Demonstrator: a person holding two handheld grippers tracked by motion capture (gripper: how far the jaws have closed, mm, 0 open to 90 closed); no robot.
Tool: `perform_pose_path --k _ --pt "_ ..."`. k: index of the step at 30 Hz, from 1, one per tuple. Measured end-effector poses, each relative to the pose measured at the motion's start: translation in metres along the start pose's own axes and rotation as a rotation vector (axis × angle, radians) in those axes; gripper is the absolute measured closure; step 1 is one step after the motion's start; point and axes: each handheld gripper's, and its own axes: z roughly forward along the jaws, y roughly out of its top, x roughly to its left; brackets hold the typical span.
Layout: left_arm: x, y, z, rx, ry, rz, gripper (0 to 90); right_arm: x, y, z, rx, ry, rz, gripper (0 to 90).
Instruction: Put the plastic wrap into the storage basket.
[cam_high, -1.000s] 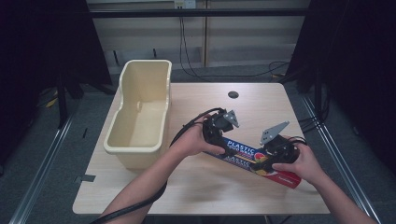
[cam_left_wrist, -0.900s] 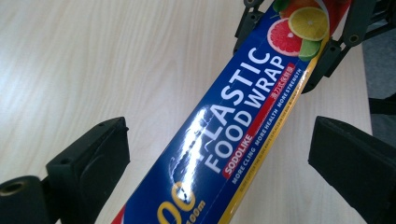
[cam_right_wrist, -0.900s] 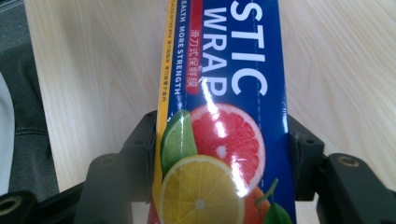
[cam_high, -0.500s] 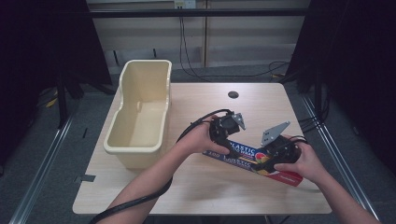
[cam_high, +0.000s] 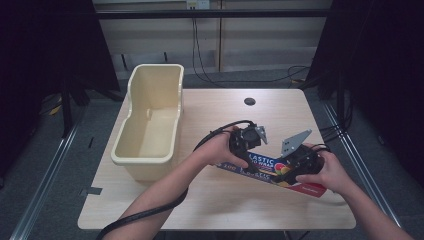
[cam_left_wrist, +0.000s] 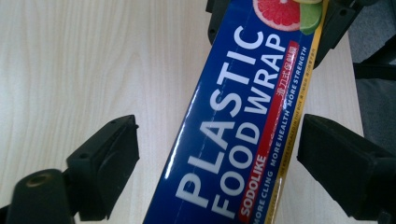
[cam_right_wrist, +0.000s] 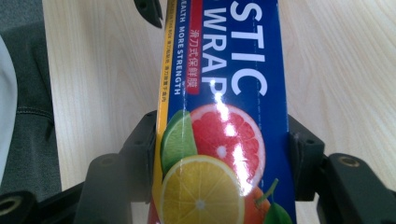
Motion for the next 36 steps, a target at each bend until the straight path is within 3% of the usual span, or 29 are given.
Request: perform_pose_path --k 1,3,5,8,11,14,19,27,30,33,36 --pt "0.001 0.001 0.000 0.016 -0.005 0.026 13.9 0.000 0.000 0.000 -0.003 0.008 -0.009 41.7" --pt "0.000 0.001 0.003 0.020 -0.001 0.020 14.3 0.000 0.001 0.000 -0.005 0.012 -0.017 41.7" --pt "0.000 0.001 0.003 0.024 -0.021 0.045 16.0 0.000 0.001 -0.001 -0.007 0.011 -0.024 41.7" --pt "-0.002 0.001 0.003 0.024 -0.026 0.036 18.5 0.000 0.002 -0.002 -0.011 0.013 -0.030 41.7" --pt "-0.003 0.001 0.004 0.040 -0.038 0.053 22.4 -0.001 0.002 -0.003 -0.020 0.020 -0.042 41.7" --pt "-0.005 0.001 0.005 0.044 -0.062 0.067 32.5 -0.002 0.003 -0.004 -0.031 0.029 -0.058 41.7" --pt "-0.009 0.005 0.004 0.106 -0.075 0.058 36.8 -0.002 0.001 -0.003 -0.036 0.056 -0.095 41.5" --pt "-0.017 0.009 -0.003 0.088 -0.056 0.049 39.1 -0.003 -0.001 -0.008 -0.062 0.085 -0.107 40.5" --pt "-0.021 0.011 -0.005 0.082 -0.026 0.057 39.7 -0.004 -0.001 -0.008 -0.065 0.085 -0.108 39.4" --pt "-0.022 0.013 -0.009 0.088 -0.012 0.043 40.3 -0.007 -0.002 -0.008 -0.083 0.079 -0.073 35.2" --pt "-0.019 0.011 -0.012 0.100 -0.002 0.024 40.7 -0.008 -0.001 -0.009 -0.098 0.077 -0.065 24.1"
